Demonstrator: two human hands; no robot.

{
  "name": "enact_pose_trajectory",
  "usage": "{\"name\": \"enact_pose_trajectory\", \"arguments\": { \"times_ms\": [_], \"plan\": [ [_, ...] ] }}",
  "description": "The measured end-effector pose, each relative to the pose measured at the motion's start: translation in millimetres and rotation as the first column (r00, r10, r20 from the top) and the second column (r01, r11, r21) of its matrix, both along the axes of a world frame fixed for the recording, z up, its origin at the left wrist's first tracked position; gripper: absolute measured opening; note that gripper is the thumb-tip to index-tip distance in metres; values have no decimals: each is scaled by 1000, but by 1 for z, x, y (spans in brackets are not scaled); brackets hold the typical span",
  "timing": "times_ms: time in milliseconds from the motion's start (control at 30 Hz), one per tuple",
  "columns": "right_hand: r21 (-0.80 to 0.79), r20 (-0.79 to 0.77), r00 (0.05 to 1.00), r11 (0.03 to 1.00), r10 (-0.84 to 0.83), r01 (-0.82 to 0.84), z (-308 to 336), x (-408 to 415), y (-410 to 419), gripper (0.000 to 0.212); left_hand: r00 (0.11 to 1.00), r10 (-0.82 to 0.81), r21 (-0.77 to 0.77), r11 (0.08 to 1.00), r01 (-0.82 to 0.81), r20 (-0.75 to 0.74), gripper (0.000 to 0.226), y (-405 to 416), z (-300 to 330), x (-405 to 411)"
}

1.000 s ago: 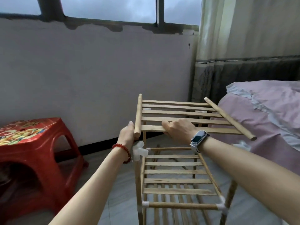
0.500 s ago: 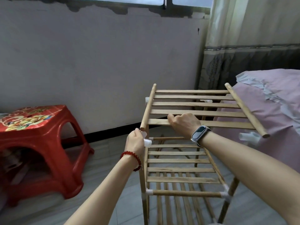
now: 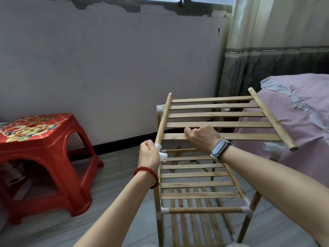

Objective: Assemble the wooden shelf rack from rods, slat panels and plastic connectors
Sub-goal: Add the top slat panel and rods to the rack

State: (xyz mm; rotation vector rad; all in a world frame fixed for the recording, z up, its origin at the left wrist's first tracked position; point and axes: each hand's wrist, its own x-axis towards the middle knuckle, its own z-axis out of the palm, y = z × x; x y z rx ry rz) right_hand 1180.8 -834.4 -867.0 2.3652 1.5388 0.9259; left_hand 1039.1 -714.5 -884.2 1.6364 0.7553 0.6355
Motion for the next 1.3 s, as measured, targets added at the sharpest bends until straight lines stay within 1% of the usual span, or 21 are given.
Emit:
{"name": "enact_pose_trajectory", "arguments": {
  "times_ms": [133,233,300,400,500,567,600,633,700,767,833,867,900,933,1000,1033,1067,1100,1133,1200,1300],
  "plan": [
    [-8,20,1000,1000,22,-22,2,1,1,28,1000,12,-18,1000,-12,-1,38,-1,0,1],
    [-81,-1,1000,997,12,-12,2,5,-2,8,1000,13,-16,1000,-13,-11,40,-1,2,2],
    [-57,-13,1000,998,-2,1,1,5,-5,8,1000,1,-6,1000,-1,-17,42,0,2,3],
    [-199,-37,997,979,-63,54,2,5,-3,17,1000,-25,-58,998,24,-9,35,-1,3,1],
    [-205,-43,997,978,-57,47,-1,12,-2,13,988,-153,-161,975,150,-6,38,0,4,-4],
    [-176,-64,997,983,33,-43,-1,20,-4,11,968,-249,-235,939,251,36,39,1,3,-6],
    [-157,-52,994,983,93,-100,0,22,-6,19,952,-298,-257,917,305,67,39,1,1,-7],
    [-121,-33,988,981,151,-154,0,26,-9,26,931,-350,-271,891,364,100,40,-2,0,-9],
    [-52,-14,968,966,252,-252,0,32,-13,25,888,-440,-266,847,460,134,38,-11,0,-13],
    [-17,-6,940,940,341,-341,0,33,-18,16,879,-471,-194,857,477,78,34,-16,-2,-16],
    [19,40,920,921,389,-390,-5,35,-20,15,917,-399,37,916,399,-8,31,-4,-2,-14],
    [26,40,912,912,408,-409,-8,36,-21,14,934,-354,204,911,358,-56,36,7,-2,-11],
    [37,40,903,903,428,-429,-10,38,-23,13,937,-327,386,855,348,-121,49,19,-1,-7],
    [43,49,894,893,446,-448,-12,38,-23,11,923,-322,554,739,384,-211,63,31,-1,-3],
    [40,65,890,890,452,-455,-15,41,-23,8,861,-293,789,357,501,-415,75,46,3,11],
    [38,65,890,890,452,-455,-15,42,-23,8,836,-281,832,172,528,-472,71,51,4,19],
    [35,74,894,895,442,-445,-14,44,-25,8,813,-278,840,37,541,-512,65,53,5,29],
    [34,84,903,905,421,-425,-12,44,-26,8,786,-275,825,-46,564,-553,60,53,5,35],
    [43,108,916,919,387,-393,-11,46,-29,8,773,-281,817,-87,570,-569,58,51,6,39],
    [102,127,943,942,307,-321,-10,49,-36,8,792,-337,858,-124,498,-508,55,44,7,45],
    [155,38,989,977,141,-145,-9,47,-48,14,840,-383,923,-156,351,-384,48,29,6,47]
  ]
}}
